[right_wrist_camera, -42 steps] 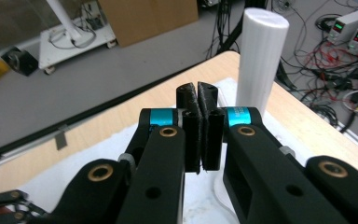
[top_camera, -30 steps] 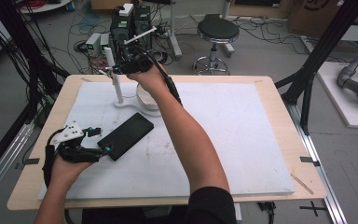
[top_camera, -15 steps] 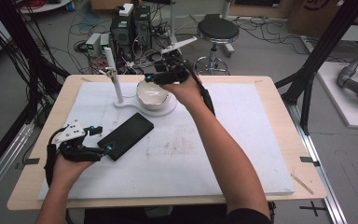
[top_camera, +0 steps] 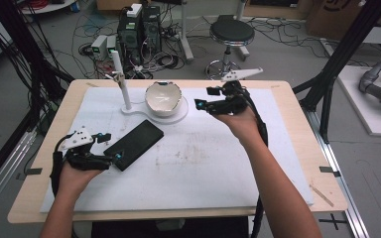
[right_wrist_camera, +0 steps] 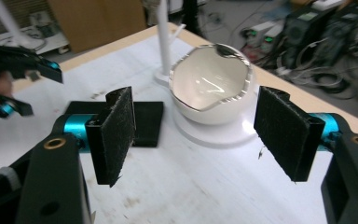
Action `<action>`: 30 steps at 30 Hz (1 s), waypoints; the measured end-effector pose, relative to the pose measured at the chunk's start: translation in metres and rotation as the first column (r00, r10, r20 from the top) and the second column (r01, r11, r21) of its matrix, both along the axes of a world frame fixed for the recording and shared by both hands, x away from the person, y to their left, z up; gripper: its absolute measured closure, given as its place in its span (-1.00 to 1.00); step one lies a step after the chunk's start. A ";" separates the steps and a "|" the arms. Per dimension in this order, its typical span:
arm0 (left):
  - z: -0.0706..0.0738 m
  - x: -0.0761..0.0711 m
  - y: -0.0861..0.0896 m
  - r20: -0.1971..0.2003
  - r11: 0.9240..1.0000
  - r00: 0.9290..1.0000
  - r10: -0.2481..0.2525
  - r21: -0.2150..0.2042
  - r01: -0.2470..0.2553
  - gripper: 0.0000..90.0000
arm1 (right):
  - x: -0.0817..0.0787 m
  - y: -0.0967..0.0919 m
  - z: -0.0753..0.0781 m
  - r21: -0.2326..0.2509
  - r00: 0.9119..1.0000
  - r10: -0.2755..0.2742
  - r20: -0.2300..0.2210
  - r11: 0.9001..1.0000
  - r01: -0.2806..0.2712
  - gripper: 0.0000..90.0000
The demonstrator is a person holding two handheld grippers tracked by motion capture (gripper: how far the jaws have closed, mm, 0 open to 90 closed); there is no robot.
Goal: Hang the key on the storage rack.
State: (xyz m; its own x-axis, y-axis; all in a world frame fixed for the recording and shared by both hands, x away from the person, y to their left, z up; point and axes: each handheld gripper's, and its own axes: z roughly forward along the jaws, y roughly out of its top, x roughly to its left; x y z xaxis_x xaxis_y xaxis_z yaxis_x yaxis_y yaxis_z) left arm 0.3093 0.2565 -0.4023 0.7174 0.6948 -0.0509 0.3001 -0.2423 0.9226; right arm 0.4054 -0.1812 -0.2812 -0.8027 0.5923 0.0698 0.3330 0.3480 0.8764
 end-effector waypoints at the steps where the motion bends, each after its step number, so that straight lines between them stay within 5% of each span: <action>1: 0.000 0.001 0.000 0.001 1.000 1.000 -0.001 -0.002 0.001 -0.59 | -0.004 -0.006 -0.003 -0.002 1.000 -0.009 0.027 1.000 0.009 -0.34; 9: -0.001 0.002 0.000 -0.004 1.000 1.000 0.001 -0.001 -0.001 -0.59 | -0.038 -0.046 -0.027 0.011 0.998 -0.037 0.051 0.999 0.037 -0.41; 13: -0.002 0.002 0.000 -0.003 1.000 1.000 0.000 -0.009 0.000 -0.59 | -0.055 -0.061 -0.054 0.041 0.996 -0.071 0.048 0.997 0.069 -0.42; 30: -0.005 0.004 0.000 -0.006 1.000 1.000 -0.007 -0.019 0.007 -0.60 | -0.085 -0.095 -0.121 0.092 0.988 -0.153 -0.014 0.984 0.154 -0.60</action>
State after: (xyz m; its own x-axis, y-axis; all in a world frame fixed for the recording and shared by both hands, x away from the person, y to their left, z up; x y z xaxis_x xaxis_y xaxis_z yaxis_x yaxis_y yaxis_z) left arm 0.3138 0.2564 -0.4077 0.7220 0.6885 -0.0686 0.3039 -0.2265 0.9254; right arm 0.3201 -0.2762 -0.4021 -0.7020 0.6992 0.1351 0.3820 0.2096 0.9001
